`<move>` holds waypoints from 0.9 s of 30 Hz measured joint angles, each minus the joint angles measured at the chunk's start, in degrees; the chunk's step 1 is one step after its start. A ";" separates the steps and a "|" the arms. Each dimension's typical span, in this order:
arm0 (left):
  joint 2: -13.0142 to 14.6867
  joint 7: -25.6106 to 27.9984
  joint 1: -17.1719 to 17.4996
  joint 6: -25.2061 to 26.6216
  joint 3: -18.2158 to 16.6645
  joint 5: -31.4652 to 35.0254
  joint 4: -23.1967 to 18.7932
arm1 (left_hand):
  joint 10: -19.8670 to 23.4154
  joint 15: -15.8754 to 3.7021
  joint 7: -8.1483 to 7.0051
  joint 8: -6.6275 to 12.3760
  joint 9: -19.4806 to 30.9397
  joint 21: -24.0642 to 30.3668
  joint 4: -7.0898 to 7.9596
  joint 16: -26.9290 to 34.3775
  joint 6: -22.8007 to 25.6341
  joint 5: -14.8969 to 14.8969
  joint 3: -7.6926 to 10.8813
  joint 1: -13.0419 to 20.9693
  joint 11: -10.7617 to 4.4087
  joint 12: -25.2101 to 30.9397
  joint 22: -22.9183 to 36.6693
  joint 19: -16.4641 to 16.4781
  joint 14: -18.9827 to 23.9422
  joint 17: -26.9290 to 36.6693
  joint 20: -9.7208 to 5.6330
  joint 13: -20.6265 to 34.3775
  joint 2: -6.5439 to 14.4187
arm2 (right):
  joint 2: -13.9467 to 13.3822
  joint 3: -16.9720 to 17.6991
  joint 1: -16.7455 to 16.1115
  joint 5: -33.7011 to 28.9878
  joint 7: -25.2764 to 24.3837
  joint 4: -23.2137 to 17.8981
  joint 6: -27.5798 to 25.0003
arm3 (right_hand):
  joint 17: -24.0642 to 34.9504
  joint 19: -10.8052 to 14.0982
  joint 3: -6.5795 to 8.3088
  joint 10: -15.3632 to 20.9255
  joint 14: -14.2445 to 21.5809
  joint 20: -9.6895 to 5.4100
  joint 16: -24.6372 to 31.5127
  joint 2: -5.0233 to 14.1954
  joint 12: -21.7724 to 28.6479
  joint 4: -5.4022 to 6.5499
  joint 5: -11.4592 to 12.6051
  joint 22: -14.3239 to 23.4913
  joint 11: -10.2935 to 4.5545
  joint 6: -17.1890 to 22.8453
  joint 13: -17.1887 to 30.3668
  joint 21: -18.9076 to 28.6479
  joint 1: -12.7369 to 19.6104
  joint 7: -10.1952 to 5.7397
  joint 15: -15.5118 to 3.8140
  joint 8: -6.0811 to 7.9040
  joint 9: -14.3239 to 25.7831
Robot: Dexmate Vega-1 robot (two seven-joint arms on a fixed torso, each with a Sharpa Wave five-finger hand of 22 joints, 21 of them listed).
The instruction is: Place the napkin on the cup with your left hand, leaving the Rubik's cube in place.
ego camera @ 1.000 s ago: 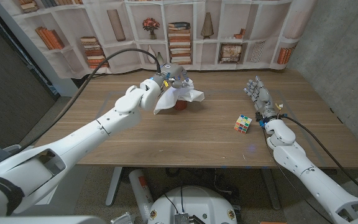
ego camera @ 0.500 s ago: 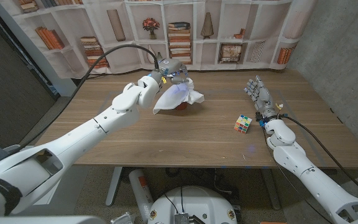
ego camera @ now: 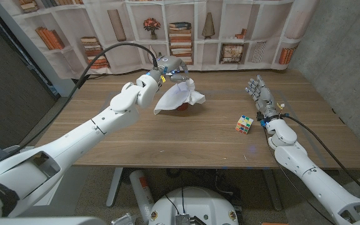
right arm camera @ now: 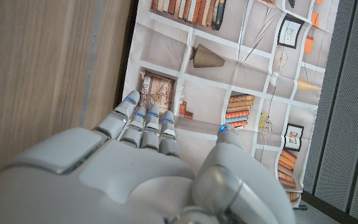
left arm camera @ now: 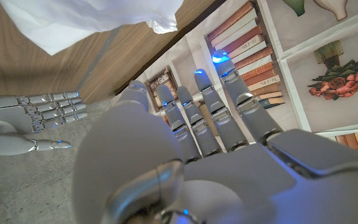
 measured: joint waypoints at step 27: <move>-0.19 7.77 2.89 -0.62 -2.13 -2.18 0.50 | -16.42 2.28 0.20 -9.61 -0.25 -11.36 3.62 -1.95 -16.40 0.42 0.38 -5.40 2.90 -1.35 0.54 -23.31 -23.24 -4.51 4.71 -3.22 6.76 | -0.11 -0.15 -0.14 -0.32 -0.50 -0.58 -0.57 | 0.00 0.00 0.00 0.00 0.00 0.00 0.00 0.30 -0.13 0.00 0.00 0.00 0.00 0.00 0.00 0.00 0.30 0.00 0.00 0.00 0.00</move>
